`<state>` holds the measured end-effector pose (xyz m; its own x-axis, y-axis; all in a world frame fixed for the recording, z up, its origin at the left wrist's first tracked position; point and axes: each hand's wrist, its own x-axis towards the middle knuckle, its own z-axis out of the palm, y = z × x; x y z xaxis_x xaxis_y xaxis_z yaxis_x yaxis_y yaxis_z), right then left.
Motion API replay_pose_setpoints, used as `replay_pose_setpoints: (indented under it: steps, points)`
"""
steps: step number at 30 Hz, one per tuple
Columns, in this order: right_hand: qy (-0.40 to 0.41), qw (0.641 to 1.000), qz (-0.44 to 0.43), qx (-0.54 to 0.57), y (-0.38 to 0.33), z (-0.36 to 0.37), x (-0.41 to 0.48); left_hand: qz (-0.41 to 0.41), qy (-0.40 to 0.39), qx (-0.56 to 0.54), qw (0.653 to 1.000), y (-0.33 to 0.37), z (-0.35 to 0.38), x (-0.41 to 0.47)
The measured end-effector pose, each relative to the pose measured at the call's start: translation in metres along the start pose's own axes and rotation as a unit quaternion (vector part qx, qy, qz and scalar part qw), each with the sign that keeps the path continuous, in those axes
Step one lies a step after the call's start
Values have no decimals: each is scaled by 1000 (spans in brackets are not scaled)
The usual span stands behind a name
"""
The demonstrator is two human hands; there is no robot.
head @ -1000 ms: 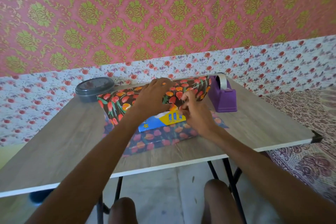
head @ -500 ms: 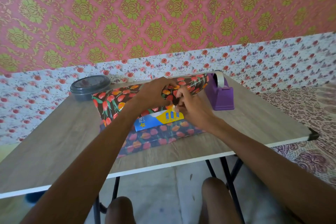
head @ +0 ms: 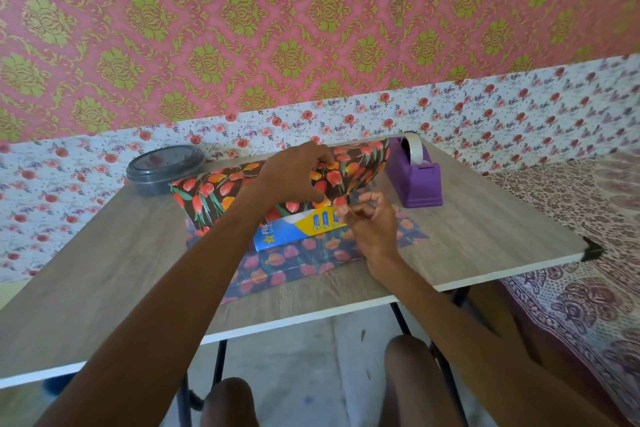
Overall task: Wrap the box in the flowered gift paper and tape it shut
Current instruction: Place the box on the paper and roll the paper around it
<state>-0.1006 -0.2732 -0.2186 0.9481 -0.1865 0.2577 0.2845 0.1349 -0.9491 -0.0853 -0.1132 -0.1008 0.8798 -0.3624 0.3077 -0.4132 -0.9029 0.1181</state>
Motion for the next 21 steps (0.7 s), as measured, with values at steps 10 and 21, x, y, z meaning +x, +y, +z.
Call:
replay_pose_setpoints:
  steps: [10,21]
  points:
    - [-26,998,-45,-46,-3,-1,-2,-16,15,89,996,16,3,16]
    - [-8,1000,-14,-23,-4,0,7,-54,57,-10,997,14,7,17]
